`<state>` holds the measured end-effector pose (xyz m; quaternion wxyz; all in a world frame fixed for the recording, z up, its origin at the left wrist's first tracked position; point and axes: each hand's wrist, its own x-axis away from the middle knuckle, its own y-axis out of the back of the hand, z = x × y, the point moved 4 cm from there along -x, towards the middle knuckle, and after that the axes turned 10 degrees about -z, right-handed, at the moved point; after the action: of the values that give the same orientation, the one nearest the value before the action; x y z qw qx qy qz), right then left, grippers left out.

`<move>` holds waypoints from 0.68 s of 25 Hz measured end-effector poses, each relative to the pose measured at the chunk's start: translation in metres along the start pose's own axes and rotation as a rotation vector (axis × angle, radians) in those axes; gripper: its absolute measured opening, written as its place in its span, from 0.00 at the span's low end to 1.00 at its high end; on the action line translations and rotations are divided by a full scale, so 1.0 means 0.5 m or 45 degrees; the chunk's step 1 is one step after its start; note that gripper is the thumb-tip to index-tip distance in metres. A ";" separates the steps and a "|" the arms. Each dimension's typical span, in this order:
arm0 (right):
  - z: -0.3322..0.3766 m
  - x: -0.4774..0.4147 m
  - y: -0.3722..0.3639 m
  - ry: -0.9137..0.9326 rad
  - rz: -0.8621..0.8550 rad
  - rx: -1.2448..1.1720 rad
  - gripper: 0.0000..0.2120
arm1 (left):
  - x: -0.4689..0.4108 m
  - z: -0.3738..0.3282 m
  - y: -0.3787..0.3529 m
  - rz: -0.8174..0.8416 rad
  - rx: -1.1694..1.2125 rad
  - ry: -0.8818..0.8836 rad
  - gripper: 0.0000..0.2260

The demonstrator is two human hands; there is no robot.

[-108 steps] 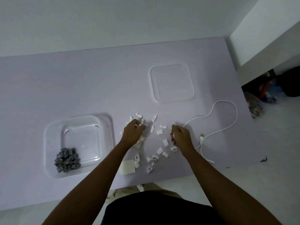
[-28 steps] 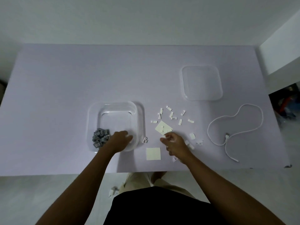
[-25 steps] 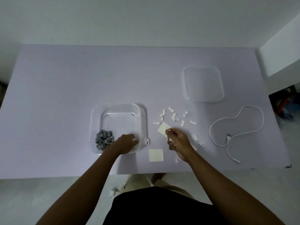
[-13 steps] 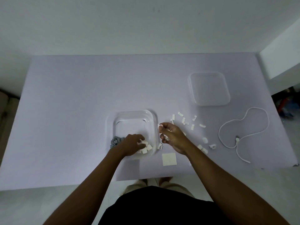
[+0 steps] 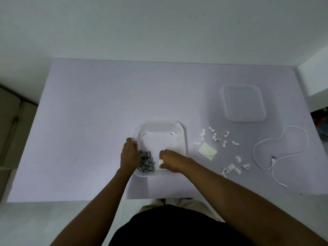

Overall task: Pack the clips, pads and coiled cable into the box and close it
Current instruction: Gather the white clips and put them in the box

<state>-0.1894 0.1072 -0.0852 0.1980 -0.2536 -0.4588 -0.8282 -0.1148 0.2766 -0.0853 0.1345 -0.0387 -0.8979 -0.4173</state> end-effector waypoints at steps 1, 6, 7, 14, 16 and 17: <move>-0.004 0.000 -0.005 0.000 -0.012 0.029 0.18 | -0.005 0.003 0.002 -0.017 0.000 -0.007 0.12; -0.008 0.010 -0.003 0.048 -0.088 0.091 0.18 | -0.026 0.011 0.002 -0.038 -0.025 0.007 0.12; -0.007 0.012 -0.003 0.056 -0.093 0.097 0.18 | -0.030 0.010 0.001 -0.032 -0.024 0.010 0.12; -0.024 0.078 0.052 0.054 -0.437 -0.415 0.10 | -0.024 -0.067 0.019 -0.236 -0.133 -0.145 0.22; -0.070 0.119 0.081 -0.033 -0.760 -0.639 0.06 | 0.010 -0.145 0.014 -0.322 -0.032 -0.434 0.18; -0.104 0.141 0.088 -0.111 -0.931 -0.736 0.06 | 0.035 -0.188 0.000 -0.303 0.028 -0.576 0.14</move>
<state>-0.2329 0.0338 -0.0369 -0.2052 -0.1546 -0.2763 -0.9261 -0.1120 0.2047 -0.0227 -0.1194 -0.0238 -0.9079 -0.4011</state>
